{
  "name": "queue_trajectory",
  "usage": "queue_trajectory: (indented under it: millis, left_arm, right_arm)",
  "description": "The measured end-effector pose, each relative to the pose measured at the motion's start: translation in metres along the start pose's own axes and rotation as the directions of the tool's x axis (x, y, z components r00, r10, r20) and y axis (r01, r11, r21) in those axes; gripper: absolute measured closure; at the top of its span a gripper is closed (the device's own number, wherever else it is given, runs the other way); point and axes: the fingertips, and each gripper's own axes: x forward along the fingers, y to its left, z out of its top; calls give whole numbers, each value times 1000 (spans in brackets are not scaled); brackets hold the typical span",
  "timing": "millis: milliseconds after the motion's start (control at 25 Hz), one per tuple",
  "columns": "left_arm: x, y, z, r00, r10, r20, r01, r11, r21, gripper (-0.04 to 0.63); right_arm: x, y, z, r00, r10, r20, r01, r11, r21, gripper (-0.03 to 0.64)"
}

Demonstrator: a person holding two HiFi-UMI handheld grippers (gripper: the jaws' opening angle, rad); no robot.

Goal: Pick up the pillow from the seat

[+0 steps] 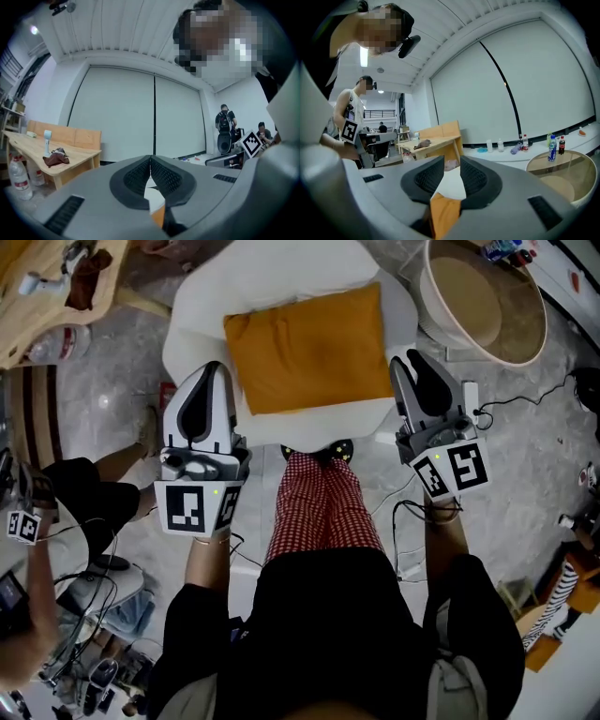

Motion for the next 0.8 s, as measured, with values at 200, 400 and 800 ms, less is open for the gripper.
queue_trajectory:
  millis: [200, 400, 800]
  left_arm:
    - [1, 7, -45, 995, 12, -100, -12, 1000, -3, 584]
    - [5, 13, -70, 996, 21, -90, -28, 997, -78, 584]
    - [7, 31, -134, 984, 44, -172, -65, 991, -118, 584]
  right_arm:
    - [19, -11, -30, 999, -11, -39, 12, 1000, 22, 481]
    - [30, -27, -67, 995, -22, -93, 27, 999, 46, 434]
    - [61, -62, -150, 974, -65, -219, 77, 996, 44, 380]
